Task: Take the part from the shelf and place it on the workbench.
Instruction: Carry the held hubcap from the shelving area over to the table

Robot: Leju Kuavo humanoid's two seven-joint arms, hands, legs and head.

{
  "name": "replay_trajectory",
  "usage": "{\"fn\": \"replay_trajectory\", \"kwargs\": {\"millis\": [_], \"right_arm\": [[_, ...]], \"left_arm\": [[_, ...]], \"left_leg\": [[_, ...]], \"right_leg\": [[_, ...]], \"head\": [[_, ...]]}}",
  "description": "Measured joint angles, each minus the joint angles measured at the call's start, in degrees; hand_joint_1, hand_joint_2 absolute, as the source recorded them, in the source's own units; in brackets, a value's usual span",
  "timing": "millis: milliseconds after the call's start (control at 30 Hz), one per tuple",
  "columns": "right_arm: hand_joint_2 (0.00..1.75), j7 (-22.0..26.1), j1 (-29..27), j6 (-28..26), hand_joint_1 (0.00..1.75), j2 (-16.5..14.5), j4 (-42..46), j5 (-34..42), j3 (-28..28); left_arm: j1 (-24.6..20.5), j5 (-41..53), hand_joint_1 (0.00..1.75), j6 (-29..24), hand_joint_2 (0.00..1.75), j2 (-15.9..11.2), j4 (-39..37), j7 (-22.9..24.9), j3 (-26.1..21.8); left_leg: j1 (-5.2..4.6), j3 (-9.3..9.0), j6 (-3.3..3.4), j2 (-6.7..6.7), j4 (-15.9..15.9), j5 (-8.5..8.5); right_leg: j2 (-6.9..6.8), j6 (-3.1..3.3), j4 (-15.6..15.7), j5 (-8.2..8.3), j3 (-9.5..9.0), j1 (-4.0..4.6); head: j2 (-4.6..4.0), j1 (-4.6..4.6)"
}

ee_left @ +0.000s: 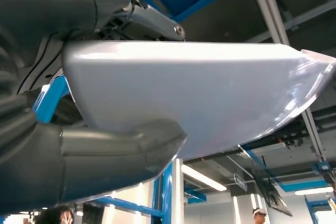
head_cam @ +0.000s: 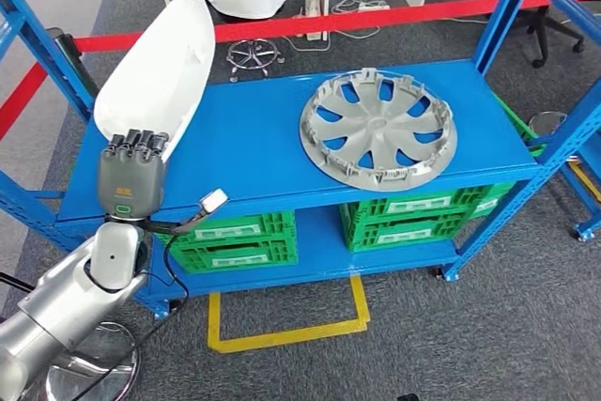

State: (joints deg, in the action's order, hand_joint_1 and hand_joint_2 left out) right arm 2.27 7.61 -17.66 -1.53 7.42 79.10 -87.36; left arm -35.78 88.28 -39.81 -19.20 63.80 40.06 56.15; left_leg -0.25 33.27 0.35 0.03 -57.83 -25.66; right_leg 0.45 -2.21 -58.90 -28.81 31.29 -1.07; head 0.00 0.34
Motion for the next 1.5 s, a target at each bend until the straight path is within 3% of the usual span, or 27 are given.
{"fn": "replay_trajectory", "kwargs": {"millis": [67, 100, 200, 233, 267, 300, 367, 433, 533, 567, 633, 700, 733, 767, 800, 867, 933, 967, 1033, 1067, 1133, 1200, 1233, 1300, 1367, 1433, 1500], "right_arm": [[0.00, 0.0, 0.1, -0.1, 0.00, -0.1, 0.0, -0.1, 0.0], [0.00, -0.1, 0.2, -0.2, 0.00, -0.1, 0.0, -0.1, 0.0], [0.00, -0.7, 0.2, -0.6, 0.00, -0.3, 0.0, -0.5, 0.0], [0.00, -0.9, 0.2, -0.7, 0.00, -0.4, 0.0, -0.7, 0.0], [0.00, -1.2, 0.2, -0.8, 0.00, -0.5, 0.0, -0.7, 0.0], [0.00, -1.4, 0.2, -0.9, 0.00, -0.6, 0.0, -0.8, 0.0], [0.00, -1.7, 0.2, -1.0, 0.00, -0.9, 0.0, -0.9, 0.0], [0.00, -2.0, 0.3, -1.1, 0.00, -1.2, 0.0, -1.1, 0.0], [0.00, -2.3, 0.2, -1.2, 0.00, -1.6, 0.0, -1.4, 0.0], [0.00, -2.4, 0.2, -1.2, 0.00, -1.7, 0.0, -1.4, 0.0], [0.00, -2.5, 0.1, -1.3, 0.00, -1.7, 0.0, -1.6, 0.0], [0.00, -2.6, 0.2, -1.3, 0.00, -1.8, 0.0, -1.8, 0.0], [0.00, -2.6, 0.2, -1.4, 0.00, -1.8, 0.0, -1.9, 0.0], [0.00, -2.7, 0.2, -1.4, 0.00, -1.8, 0.0, -1.9, 0.0], [0.00, -2.8, 0.2, -1.5, 0.00, -1.8, 0.0, -1.9, 0.0], [0.00, -3.0, 0.3, -1.7, 0.00, -1.8, 0.0, -2.0, 0.0], [0.00, -3.2, 0.5, -1.9, 0.00, -1.9, 0.0, -2.1, 0.0], [0.00, -3.4, 0.5, -2.0, 0.00, -2.0, 0.0, -2.2, 0.0], [0.00, -3.7, 0.5, -2.1, 0.00, -2.1, 0.0, -2.3, 0.0], [0.00, -3.9, 0.4, -2.2, 0.00, -2.2, 0.0, -2.4, 0.0], [0.00, -4.2, 0.5, -2.4, 0.00, -2.4, 0.0, -2.5, 0.0], [0.00, -4.3, 0.5, -2.5, 0.00, -2.4, 0.0, -2.5, 0.0], [0.00, -4.3, 0.5, -2.5, 0.00, -2.5, 0.0, -2.5, 0.0], [0.00, -4.3, 0.5, -2.6, 0.00, -2.5, 0.0, -2.5, 0.0], [0.00, -4.3, 0.5, -2.6, 0.00, -2.5, 0.0, -2.6, 0.0], [0.00, -4.3, 0.6, -2.6, 0.00, -2.5, 0.0, -2.6, 0.0], [0.00, -4.2, 0.6, -2.7, 0.00, -2.6, 0.0, -2.7, 0.0]], "left_arm": [[0.1, 0.0, 1.33, 0.0, 1.75, -0.4, 0.0, 0.0, -0.2], [0.2, 0.0, 1.33, 0.0, 1.75, -0.6, 0.0, 0.0, -0.3], [1.0, 0.0, 1.33, 0.0, 1.75, -1.4, 0.0, 0.0, -1.1], [1.5, 0.0, 1.33, 0.0, 1.75, -1.6, -0.1, 0.0, -1.3], [2.0, 0.0, 1.33, 0.0, 1.75, -1.8, -0.1, 0.0, -1.6], [2.5, 0.0, 1.33, 0.0, 1.75, -1.9, -0.1, 0.0, -1.9], [3.0, 0.0, 1.33, 0.0, 1.75, -2.2, -0.2, 0.0, -2.7], [3.5, 0.0, 1.33, 0.0, 1.75, -2.5, -0.2, 0.0, -3.5], [4.3, 0.0, 1.33, -0.1, 1.75, -3.0, -0.3, 0.0, -4.5], [4.5, 0.0, 1.33, -0.1, 1.75, -3.0, -0.3, 0.0, -4.7], [4.8, 0.0, 1.33, -0.1, 1.75, -3.0, -0.4, 0.0, -5.1], [5.4, 0.0, 1.33, -0.1, 1.75, -3.0, -0.6, 0.0, -5.4], [5.8, 0.0, 1.33, -0.1, 1.75, -3.0, -0.7, 0.0, -5.5], [6.2, 0.0, 1.33, -0.1, 1.75, -3.0, -0.8, 0.0, -5.7], [6.6, 0.0, 1.33, -0.1, 1.75, -3.0, -0.9, 0.0, -5.8], [7.3, 0.0, 1.33, -0.1, 1.75, -3.0, -1.1, 0.0, -6.3], [7.9, 0.0, 1.33, -0.1, 1.75, -3.0, -1.2, 0.0, -7.1], [8.2, 0.0, 1.33, -0.1, 1.75, -3.0, -1.2, 0.0, -7.5], [8.7, 0.0, 1.33, -0.1, 1.75, -2.9, -1.3, 0.0, -8.1], [8.9, 0.0, 1.33, -0.1, 1.75, -2.9, -1.4, 0.0, -8.4], [9.5, 0.0, 1.33, -0.1, 1.75, -2.9, -1.6, 0.0, -8.9], [9.9, 0.0, 1.33, -0.1, 1.75, -2.8, -1.7, 0.0, -9.3], [10.1, 0.0, 1.33, -0.1, 1.75, -2.8, -1.8, 0.0, -9.4], [10.5, 0.0, 1.33, -0.1, 1.75, -2.7, -2.0, 0.0, -9.6], [10.6, 0.0, 1.33, -0.1, 1.75, -2.7, -2.1, 0.0, -9.7], [10.6, 0.0, 1.33, -0.2, 1.75, -2.7, -2.1, 0.0, -10.0], [10.6, 0.0, 1.33, -0.2, 1.75, -2.6, -2.1, 0.0, -10.4]], "left_leg": [[0.17, 0.81, -0.72, -0.02, -1.0, -1.15], [0.25, 1.67, -1.06, -0.02, -3.0, -2.90], [0.42, 5.36, -1.63, -0.02, -13.6, -9.27], [0.43, 5.84, -1.58, -0.02, -15.7, -9.87], [0.42, 5.43, -1.41, -0.02, -16.1, -9.37], [0.38, 3.99, -1.09, -0.03, -14.3, -7.93], [0.08, -1.00, 0.03, -0.03, -6.7, -5.19], [-0.33, -4.75, 0.78, -0.02, -0.3, -4.54], [-0.72, -5.00, 1.08, 0.09, 1.8, -3.50], [-0.66, -4.67, 1.30, 0.18, 2.2, -2.77], [-0.38, -3.52, 1.72, 0.37, 2.8, -1.21], [-0.38, -1.74, 1.90, 0.41, 2.7, 0.15], [-0.38, -0.83, 1.84, 0.44, 2.7, 0.84], [-0.38, 0.09, 1.74, 0.46, 2.6, 1.51], [-0.35, 0.98, 1.60, 0.48, 2.5, 2.13], [-0.33, 2.57, 1.17, 0.48, 2.2, 3.21], [-0.43, 3.73, 0.59, 0.49, 1.5, 4.08], [-0.49, 4.07, 0.33, 0.50, 1.2, 4.49], [-0.40, 4.42, -0.20, 0.48, 1.0, 5.16], [-0.30, 4.69, -0.51, 0.44, 0.6, 4.55], [-0.04, 5.99, -1.21, 0.35, -3.0, 0.31], [0.22, 7.86, -1.74, 0.33, -10.3, -5.32], [0.34, 8.39, -1.88, 0.33, -13.7, -6.74], [0.54, 7.16, -1.90, 0.32, -15.8, -5.93], [0.64, 2.20, -1.58, 0.27, -10.3, -3.30], [0.48, -3.54, -1.06, 0.17, -2.3, -3.18], [0.07, -5.70, -0.51, 0.10, 1.6, -3.88]], "right_leg": [[0.02, 0.90, 0.3, 0.37, 0.59, -0.09], [0.00, 1.50, 0.4, 0.73, 1.02, -0.14], [-0.03, 2.63, 0.4, 1.84, 2.54, 0.20], [-0.04, 2.74, 0.4, 2.25, 3.06, 0.37], [-0.04, 2.79, 0.4, 2.67, 3.60, 0.56], [-0.03, 2.82, 0.4, 3.11, 4.13, 0.78], [0.00, 2.80, 0.4, 4.01, 5.05, 1.20], [-0.06, 2.56, 0.4, 4.93, 5.58, 1.31], [-0.13, 1.61, 0.8, 6.10, 5.96, 0.94], [-0.13, 1.31, 0.5, 5.43, 6.38, 0.89], [-0.12, 0.84, -3.1, 1.09, 7.94, 0.85], [-0.15, 0.39, -10.6, -4.21, 9.94, 0.79], [-0.16, 0.19, -13.9, -5.28, 10.38, 0.75], [-0.17, 0.01, -15.6, -4.98, 10.11, 0.71], [-0.18, -0.10, -15.2, -3.58, 8.82, 0.64], [-0.25, -0.21, -8.8, -1.09, 3.33, 0.47], [-0.19, 0.01, -0.7, -1.81, -2.49, 0.45], [-0.14, 0.24, 1.6, -2.59, -3.86, 0.53], [-0.16, 1.06, 2.4, -2.68, -3.61, 0.61], [-0.25, 1.59, 2.3, -2.26, -3.21, 0.59], [-0.45, 2.63, 2.3, -1.02, -2.26, 0.48], [-0.50, 3.02, 2.2, 0.33, -0.85, 0.57], [-0.51, 3.04, 2.1, 0.97, 0.00, 0.63], [-0.52, 2.98, 1.9, 2.15, 1.73, 0.75], [-0.48, 2.75, 1.7, 3.16, 3.14, 0.86], [-0.41, 2.26, 1.5, 4.07, 4.00, 1.04], [-0.39, 1.59, 1.5, 5.09, 4.53, 0.99]], "head": [[0.00, -0.13], [0.00, -0.26], [0.00, -0.52], [0.00, -0.53], [0.00, -0.54], [0.00, -0.54], [0.00, -0.49], [0.00, -0.44], [0.00, -0.71], [0.00, -0.73], [0.00, -0.56], [0.00, -0.43], [0.00, -0.45], [0.00, -0.44], [0.00, -0.42], [0.00, -0.40], [0.00, -0.47], [0.00, -0.50], [0.00, -0.49], [0.00, -0.52], [0.00, -0.68], [0.00, -0.83], [0.00, -0.85], [0.00, -0.84], [0.00, -0.83], [0.00, -0.80], [0.00, -0.77]]}}
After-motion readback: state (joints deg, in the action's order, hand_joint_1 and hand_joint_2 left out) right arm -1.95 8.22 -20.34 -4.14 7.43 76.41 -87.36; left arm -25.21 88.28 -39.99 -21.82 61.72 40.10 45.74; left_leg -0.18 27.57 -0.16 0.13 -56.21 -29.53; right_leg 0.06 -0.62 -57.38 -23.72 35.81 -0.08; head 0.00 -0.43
